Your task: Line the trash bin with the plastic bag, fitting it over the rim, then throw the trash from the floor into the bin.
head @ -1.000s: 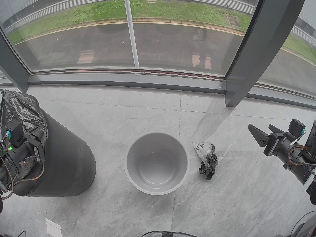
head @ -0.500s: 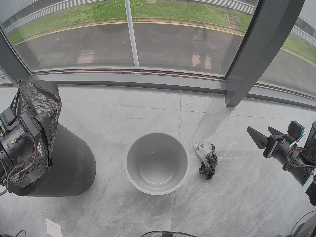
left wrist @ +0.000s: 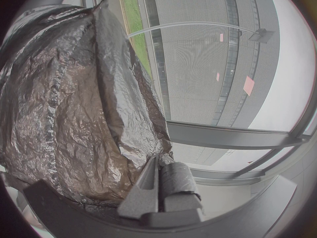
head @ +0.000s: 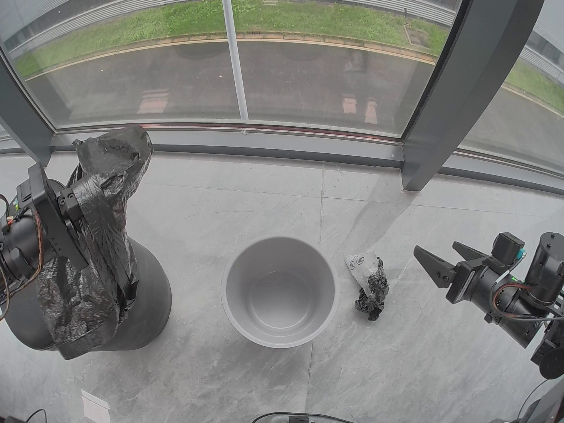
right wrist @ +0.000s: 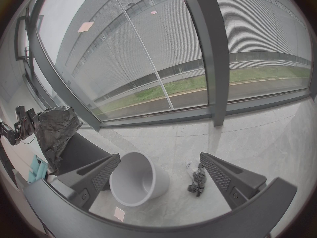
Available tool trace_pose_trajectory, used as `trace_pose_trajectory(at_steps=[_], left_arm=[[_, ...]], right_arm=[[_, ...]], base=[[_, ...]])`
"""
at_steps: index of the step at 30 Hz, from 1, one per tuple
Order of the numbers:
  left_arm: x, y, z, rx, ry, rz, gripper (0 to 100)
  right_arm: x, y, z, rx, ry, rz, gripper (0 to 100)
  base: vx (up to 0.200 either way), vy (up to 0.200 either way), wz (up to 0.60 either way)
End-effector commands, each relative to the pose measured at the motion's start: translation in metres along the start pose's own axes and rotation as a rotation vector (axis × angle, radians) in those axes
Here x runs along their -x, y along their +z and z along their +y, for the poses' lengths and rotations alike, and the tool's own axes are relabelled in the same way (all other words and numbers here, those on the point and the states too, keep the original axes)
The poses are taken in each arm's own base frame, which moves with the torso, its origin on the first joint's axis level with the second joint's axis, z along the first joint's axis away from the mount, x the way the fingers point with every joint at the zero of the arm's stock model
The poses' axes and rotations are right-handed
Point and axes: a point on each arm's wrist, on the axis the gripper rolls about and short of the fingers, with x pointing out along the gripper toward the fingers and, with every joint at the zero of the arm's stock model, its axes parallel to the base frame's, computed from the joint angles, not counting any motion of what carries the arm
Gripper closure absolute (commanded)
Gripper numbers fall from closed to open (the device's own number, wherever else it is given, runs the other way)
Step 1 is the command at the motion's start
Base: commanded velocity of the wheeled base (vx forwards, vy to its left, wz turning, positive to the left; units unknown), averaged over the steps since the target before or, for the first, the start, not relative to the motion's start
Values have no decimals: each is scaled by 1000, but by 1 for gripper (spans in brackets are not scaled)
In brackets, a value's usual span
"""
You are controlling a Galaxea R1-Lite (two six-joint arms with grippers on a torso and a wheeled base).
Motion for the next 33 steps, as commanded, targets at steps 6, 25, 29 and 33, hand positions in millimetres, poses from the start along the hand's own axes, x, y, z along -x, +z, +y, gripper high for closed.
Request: trace_pose_trajectory(at_steps=[6,25,29,33], left_arm=[[-20,11,-31,-1,-101,41,100],[-56,-8,-53,15,-198,198,100],[-63,-10,-51,13,-227,206,100],[-66,-14,-52,26,-241,222,100]], right_arm=[[-39,-35,26,54,32,20,0],[-76,-58,82,252,190,13,0],[-83,-66,97,290,226,10,0],[-84,-75,116,300,270,16,0]], base=[[0,0,0],[0,0,0],[0,0,0],[0,0,0]])
